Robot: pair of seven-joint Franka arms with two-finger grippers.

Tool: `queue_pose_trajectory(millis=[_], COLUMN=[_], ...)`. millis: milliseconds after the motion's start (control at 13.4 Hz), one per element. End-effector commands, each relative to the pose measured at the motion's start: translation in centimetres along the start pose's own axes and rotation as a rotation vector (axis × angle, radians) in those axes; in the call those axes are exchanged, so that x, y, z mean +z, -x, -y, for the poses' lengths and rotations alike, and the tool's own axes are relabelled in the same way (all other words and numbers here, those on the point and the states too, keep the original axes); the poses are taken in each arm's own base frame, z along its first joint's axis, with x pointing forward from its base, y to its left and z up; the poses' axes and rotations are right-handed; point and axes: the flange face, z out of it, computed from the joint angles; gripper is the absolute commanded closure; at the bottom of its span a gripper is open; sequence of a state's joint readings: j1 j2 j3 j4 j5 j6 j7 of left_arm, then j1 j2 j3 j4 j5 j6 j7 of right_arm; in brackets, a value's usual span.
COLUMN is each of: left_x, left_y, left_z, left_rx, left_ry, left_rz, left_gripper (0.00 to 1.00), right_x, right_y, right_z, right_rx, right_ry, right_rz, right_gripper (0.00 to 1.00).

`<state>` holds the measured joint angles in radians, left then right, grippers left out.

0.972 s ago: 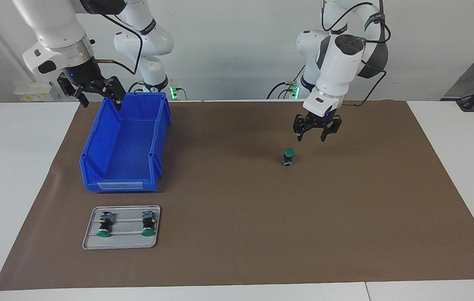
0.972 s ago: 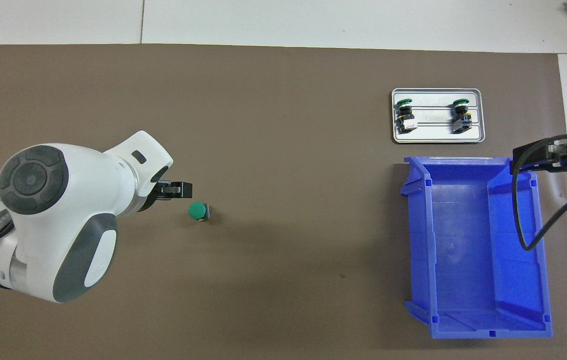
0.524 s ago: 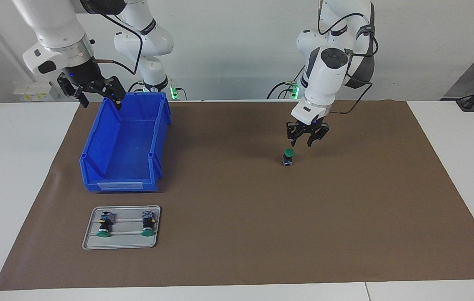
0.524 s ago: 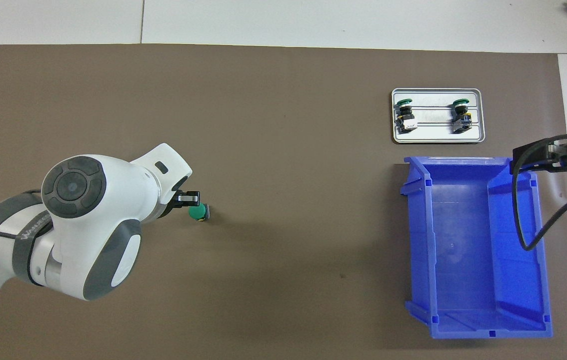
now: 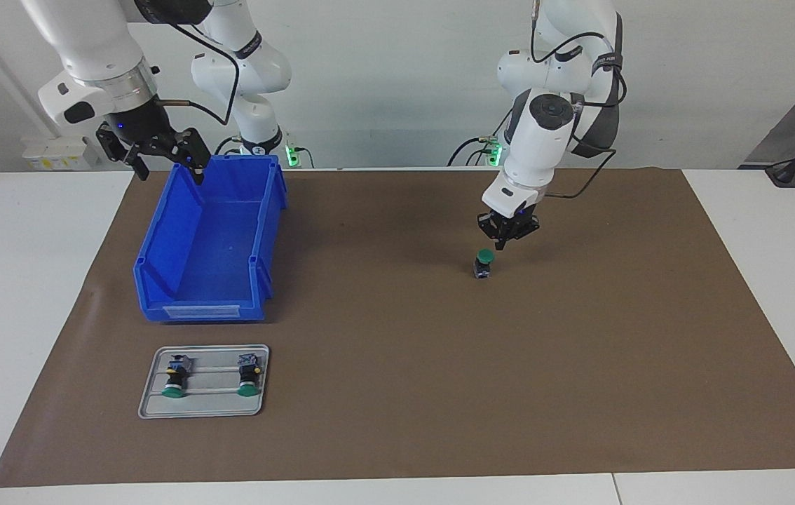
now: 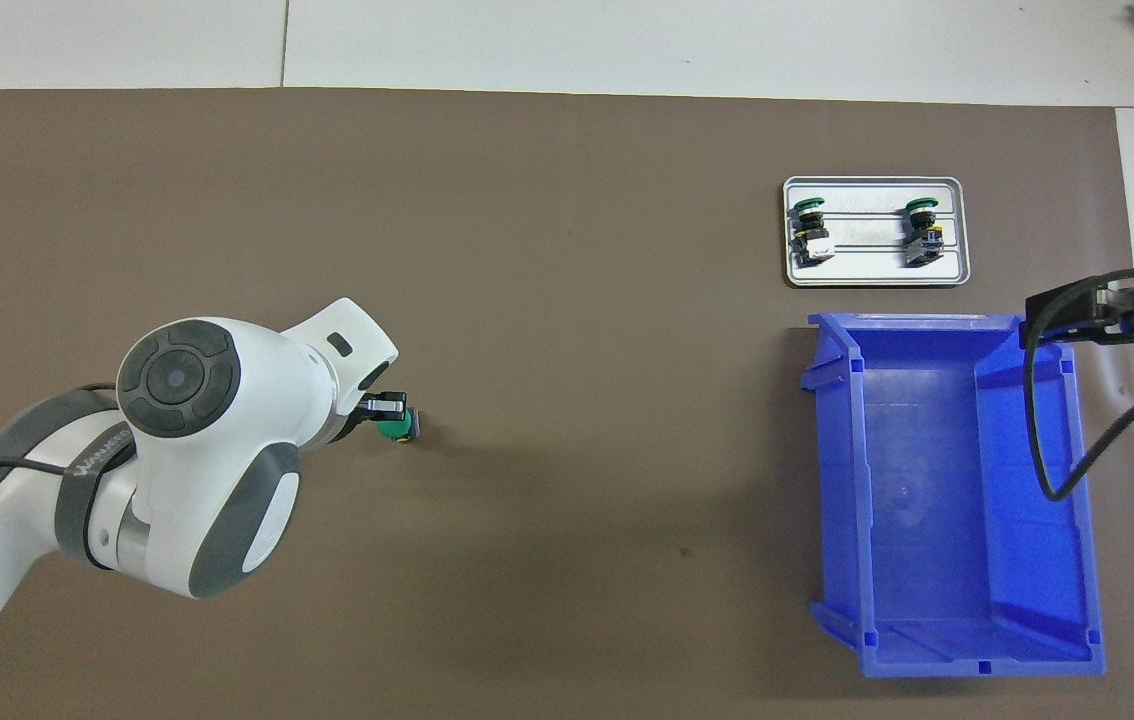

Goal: Place and press button with both arms
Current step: 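Press down on the button top with the closed left gripper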

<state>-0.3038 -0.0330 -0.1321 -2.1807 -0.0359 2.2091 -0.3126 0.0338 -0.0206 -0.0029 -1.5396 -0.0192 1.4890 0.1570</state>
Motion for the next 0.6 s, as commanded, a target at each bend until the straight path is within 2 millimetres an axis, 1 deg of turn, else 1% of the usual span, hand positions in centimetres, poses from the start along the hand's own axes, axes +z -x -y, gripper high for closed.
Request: queue_pose_trajectory(millis=[0, 75, 150, 224, 524], left_x=[1.4, 1.7, 2.6, 3.0, 3.4], left_y=[0.5, 0.5, 0.4, 0.5, 0.5], left_z=[-0.3, -0.2, -0.3, -0.9, -1.1], left_rx=[0.014, 0.014, 0.015, 0.024, 0.025], left_ry=[-0.006, -0.005, -0.006, -0.003, -0.004], left_rz=[-0.034, -0.037, -0.026, -0.031, -0.025], left_gripper=[1.0, 1.0, 1.0, 1.0, 1.0], right_x=[-0.1, -0.1, -0.1, -0.1, -0.1], right_y=[0.7, 0.7, 0.7, 0.7, 0.7], right_z=[-0.2, -0.2, -0.2, -0.2, -0.2], right_rx=[-0.019, -0.017, -0.019, -0.017, -0.019], right_ry=[-0.018, -0.018, -0.018, -0.018, -0.018], right_rz=[-0.001, -0.001, -0.001, -0.001, -0.001], right_gripper=[0.0, 0.0, 0.0, 0.0, 0.0])
